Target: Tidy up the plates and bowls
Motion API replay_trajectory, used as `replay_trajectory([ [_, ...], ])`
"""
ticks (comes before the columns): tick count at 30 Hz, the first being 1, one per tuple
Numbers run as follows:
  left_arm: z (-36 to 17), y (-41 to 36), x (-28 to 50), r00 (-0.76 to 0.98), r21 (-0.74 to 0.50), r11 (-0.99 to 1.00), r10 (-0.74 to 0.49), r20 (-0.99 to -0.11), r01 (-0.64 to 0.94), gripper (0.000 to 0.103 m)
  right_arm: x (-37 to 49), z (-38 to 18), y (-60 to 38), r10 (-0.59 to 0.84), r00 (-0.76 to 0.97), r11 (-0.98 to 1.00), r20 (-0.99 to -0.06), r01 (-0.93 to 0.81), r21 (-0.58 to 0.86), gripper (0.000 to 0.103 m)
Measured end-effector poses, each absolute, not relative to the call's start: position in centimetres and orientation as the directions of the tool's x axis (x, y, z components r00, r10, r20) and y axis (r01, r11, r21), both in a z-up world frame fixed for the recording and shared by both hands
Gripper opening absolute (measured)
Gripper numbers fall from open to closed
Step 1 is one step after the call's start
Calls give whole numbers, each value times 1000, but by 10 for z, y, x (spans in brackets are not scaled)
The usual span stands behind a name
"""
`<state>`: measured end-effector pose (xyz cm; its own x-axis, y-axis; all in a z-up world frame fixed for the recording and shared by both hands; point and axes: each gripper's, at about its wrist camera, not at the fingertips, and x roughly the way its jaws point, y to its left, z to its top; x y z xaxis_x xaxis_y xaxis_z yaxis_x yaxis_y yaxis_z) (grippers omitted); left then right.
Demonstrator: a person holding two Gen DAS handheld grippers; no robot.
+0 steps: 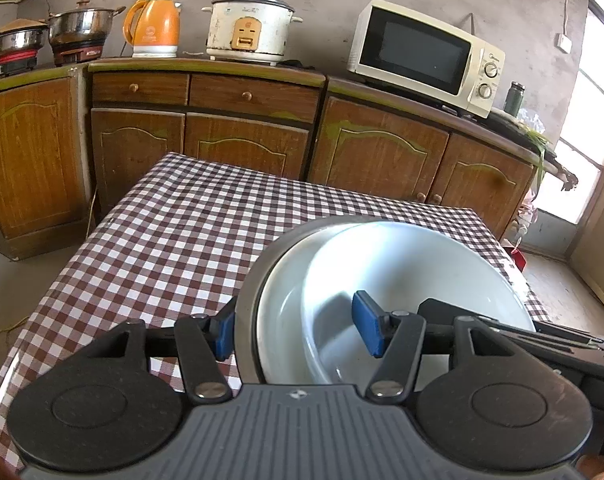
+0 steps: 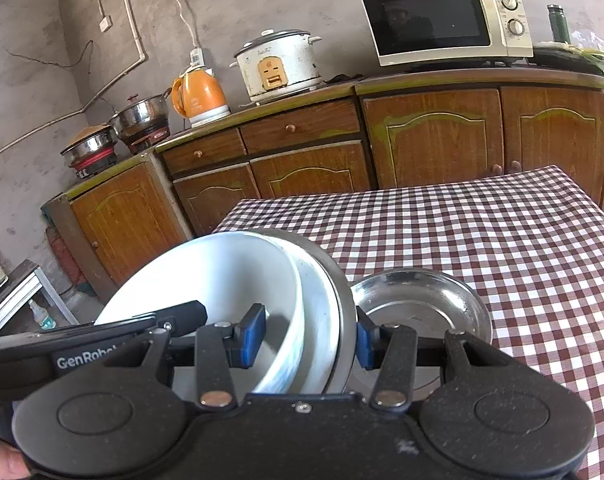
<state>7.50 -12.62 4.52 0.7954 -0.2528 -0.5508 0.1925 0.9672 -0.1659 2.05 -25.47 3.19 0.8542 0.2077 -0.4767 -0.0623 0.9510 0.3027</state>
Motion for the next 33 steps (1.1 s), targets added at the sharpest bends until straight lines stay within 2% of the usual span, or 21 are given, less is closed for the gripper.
replay_trajectory([
  [33,37,-168,90,766,-158,953,-302,-568,259,59,24,20,-302,150,863,947,-483,15,321,55],
])
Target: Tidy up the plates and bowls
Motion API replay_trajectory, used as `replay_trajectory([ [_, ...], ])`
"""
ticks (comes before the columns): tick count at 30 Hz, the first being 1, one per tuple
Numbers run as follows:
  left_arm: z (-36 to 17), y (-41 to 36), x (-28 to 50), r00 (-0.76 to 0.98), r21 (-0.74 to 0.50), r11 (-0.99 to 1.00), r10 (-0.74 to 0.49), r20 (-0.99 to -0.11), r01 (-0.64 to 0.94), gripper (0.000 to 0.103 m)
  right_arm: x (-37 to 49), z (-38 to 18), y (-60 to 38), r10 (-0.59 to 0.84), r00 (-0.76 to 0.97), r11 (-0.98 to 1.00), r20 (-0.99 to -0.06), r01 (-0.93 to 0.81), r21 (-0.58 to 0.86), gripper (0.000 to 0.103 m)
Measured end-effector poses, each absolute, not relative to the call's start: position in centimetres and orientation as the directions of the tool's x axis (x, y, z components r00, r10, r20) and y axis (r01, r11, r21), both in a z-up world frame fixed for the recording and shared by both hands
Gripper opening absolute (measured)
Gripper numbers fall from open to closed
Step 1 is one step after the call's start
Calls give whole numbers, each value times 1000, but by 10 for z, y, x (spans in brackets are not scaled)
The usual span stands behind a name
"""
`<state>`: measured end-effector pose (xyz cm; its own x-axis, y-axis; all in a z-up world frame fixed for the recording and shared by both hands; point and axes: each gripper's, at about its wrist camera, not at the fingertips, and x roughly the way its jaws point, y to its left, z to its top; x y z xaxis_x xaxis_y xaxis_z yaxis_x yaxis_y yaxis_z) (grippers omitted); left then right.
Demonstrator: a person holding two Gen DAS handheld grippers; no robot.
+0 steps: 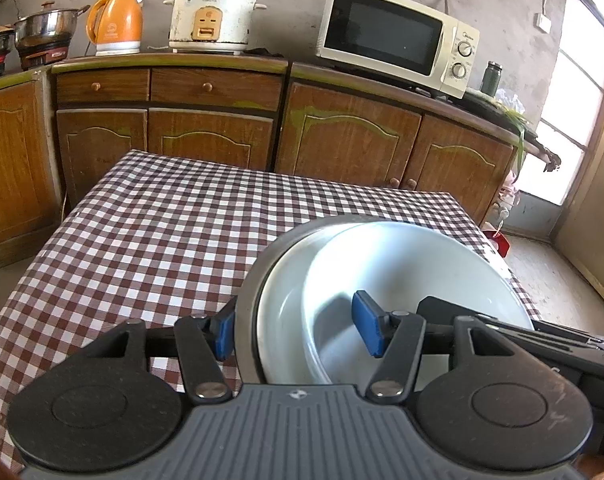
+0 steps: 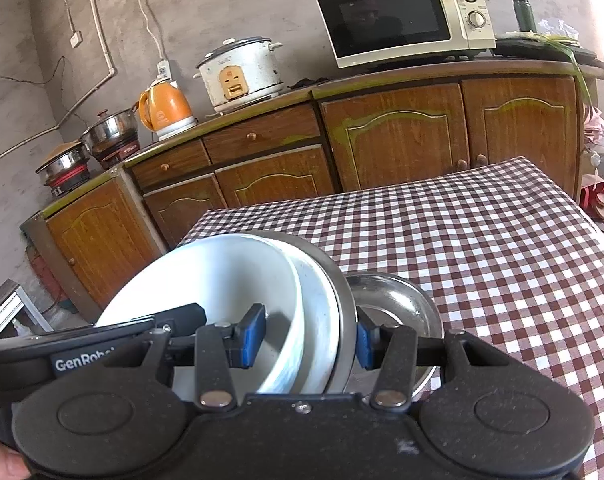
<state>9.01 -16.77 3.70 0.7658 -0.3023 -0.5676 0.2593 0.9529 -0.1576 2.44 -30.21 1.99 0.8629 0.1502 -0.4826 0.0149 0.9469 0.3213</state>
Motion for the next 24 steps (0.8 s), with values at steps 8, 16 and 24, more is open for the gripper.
replay_trajectory([
  [8,34,-177,98,756,-155,948,-314,-574,276,59,27,16,-313,137,863,946,-486,33,324,55],
  [16,28,-187,108,744,-150,945,-322,-585,291,59,36,9,-326,128,859,941,-497,53,333,55],
  [24,19,-197,126,728,-157,939,-336,-598,305,59,55,-1,-340,117,851,939,-512,73,336,55],
])
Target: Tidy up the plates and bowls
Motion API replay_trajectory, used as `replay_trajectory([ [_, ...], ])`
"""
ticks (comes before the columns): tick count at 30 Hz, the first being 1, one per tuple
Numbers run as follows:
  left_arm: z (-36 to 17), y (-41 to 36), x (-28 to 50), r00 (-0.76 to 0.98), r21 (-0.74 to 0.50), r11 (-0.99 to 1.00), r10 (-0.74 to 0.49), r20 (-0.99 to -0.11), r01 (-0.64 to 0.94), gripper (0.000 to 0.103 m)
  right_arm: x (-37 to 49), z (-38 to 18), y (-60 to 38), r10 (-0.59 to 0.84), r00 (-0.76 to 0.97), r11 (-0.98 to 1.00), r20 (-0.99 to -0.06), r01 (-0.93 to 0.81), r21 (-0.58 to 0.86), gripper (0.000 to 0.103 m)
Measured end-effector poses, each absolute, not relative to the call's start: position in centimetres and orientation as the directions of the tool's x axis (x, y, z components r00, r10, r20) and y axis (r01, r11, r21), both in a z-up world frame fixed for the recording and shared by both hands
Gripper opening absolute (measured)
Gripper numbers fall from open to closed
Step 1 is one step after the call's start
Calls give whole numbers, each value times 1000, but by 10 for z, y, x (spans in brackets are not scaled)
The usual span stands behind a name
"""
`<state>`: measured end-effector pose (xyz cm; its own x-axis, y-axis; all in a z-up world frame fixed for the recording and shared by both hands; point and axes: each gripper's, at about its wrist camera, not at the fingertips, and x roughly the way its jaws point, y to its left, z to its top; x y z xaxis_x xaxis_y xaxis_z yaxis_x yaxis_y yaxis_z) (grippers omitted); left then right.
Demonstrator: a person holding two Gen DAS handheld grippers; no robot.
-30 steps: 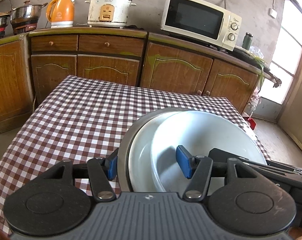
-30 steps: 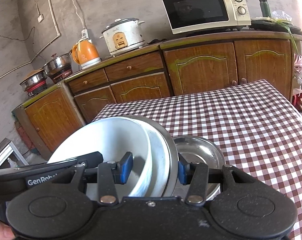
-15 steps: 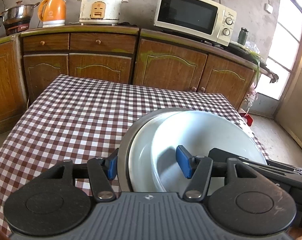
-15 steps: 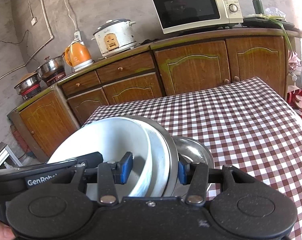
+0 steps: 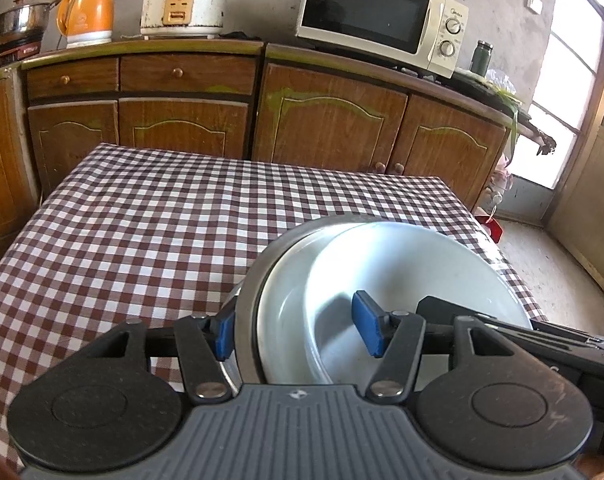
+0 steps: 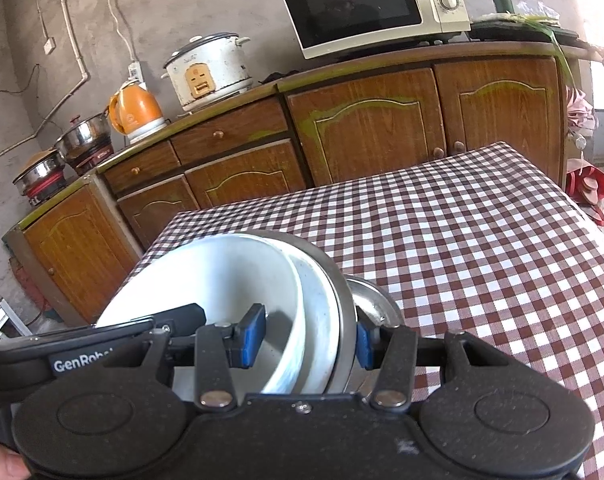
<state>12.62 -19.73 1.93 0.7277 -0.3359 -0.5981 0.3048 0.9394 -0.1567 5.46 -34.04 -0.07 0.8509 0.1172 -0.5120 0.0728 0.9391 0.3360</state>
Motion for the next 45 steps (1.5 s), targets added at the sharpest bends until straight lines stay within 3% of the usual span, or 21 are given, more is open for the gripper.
replay_trajectory([
  [28,-55,-205,200,630,-204,943,-327,-704,262,59,142,-86,-358,143,771,931,-621,108,348,55],
  [38,-66,-219,200,646,-145,951,-294,-704,275,59,142,-89,-353,99,777,958,-621,94,271,57],
  [41,-60,-218,198,659,-128,958,-269,-702,255,68,137,-78,-350,46,796,973,-604,100,206,69],
  [45,-41,-208,188,691,-102,971,-225,-687,215,77,116,-57,-352,9,826,977,-563,114,182,71],
])
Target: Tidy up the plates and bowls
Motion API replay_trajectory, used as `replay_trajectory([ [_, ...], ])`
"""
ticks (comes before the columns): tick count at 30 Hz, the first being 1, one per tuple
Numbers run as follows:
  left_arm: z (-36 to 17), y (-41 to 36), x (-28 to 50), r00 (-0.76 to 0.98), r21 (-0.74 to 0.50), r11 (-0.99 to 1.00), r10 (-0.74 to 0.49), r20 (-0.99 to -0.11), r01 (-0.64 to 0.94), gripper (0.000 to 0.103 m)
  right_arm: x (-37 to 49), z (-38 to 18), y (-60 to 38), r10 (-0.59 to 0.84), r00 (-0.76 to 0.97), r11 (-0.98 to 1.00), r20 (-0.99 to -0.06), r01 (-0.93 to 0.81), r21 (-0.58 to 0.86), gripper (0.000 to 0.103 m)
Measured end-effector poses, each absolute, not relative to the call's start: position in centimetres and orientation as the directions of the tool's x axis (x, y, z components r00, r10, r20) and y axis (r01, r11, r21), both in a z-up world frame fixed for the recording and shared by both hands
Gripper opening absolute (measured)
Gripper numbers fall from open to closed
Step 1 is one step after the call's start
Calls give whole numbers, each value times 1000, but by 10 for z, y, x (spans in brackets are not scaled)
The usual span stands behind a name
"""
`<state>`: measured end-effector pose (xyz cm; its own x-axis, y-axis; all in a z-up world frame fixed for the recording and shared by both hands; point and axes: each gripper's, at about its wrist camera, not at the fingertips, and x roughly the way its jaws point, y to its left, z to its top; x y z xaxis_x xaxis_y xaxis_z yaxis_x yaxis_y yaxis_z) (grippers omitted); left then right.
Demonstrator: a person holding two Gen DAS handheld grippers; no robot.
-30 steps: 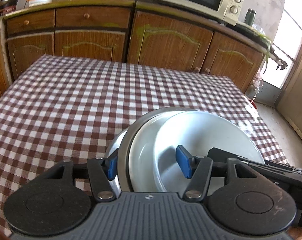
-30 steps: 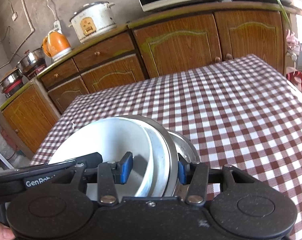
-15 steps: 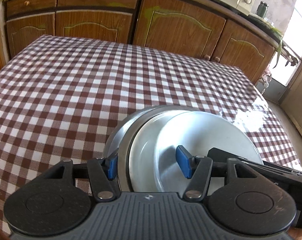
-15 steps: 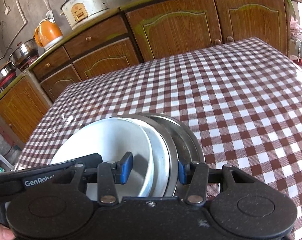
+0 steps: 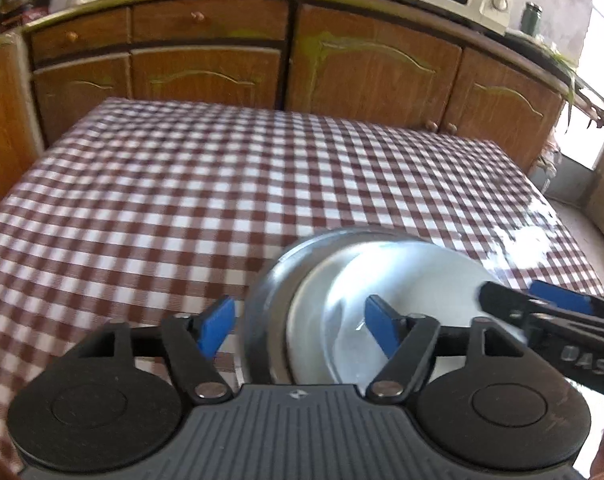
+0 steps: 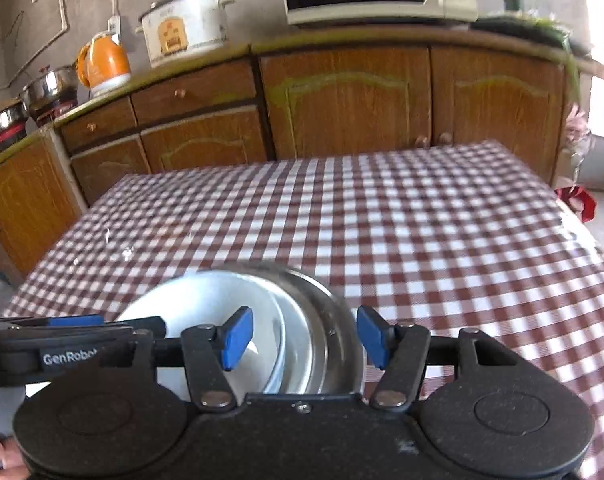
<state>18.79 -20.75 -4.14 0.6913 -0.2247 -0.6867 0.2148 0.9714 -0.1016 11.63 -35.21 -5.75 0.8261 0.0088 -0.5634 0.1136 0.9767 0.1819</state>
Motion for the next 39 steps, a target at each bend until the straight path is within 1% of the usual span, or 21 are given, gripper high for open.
replay_trajectory([
  [2,-32,-200,179,701,-101,974,-217,-680,204,81,101,-48,-353,15,840,975,-542,107,192,73],
  [3,-26,-198,172,706,-97,975,-213,-675,201,86,93,-43,-354,11,846,977,-532,105,187,75],
  [4,-21,-197,164,711,-95,975,-212,-670,202,90,85,-39,-353,9,849,978,-528,102,182,76],
  [5,-16,-196,154,719,-92,975,-213,-662,204,90,75,-34,-352,17,852,979,-524,92,181,76],
  [6,-12,-195,145,722,-92,974,-216,-657,207,93,66,-31,-351,28,853,980,-521,80,184,76],
  [7,-9,-196,137,722,-93,974,-214,-658,205,97,58,-28,-350,37,855,981,-518,67,180,77],
  [9,-4,-195,120,721,-85,979,-195,-665,186,102,42,-23,-346,39,851,988,-523,47,150,78],
  [10,-4,-195,113,721,-84,980,-189,-666,180,103,35,-23,-342,31,850,990,-526,46,132,78],
  [12,-3,-196,96,720,-93,981,-187,-668,169,103,18,-23,-339,20,849,993,-527,44,109,79],
  [14,-3,-195,83,721,-90,983,-179,-669,160,103,5,-25,-338,21,839,992,-544,50,116,79],
  [17,-8,-196,69,697,-80,986,-161,-699,147,103,-11,-30,-334,42,820,992,-571,35,123,79],
  [22,-12,-194,52,691,-40,989,-127,-711,140,103,-28,-31,-327,59,804,994,-592,7,108,79],
  [26,-7,-194,43,710,-9,989,-113,-695,149,103,-36,-32,-326,63,803,994,-592,0,106,79],
  [39,0,-198,28,743,17,986,-112,-659,164,103,-48,-29,-331,67,808,992,-586,9,126,79],
])
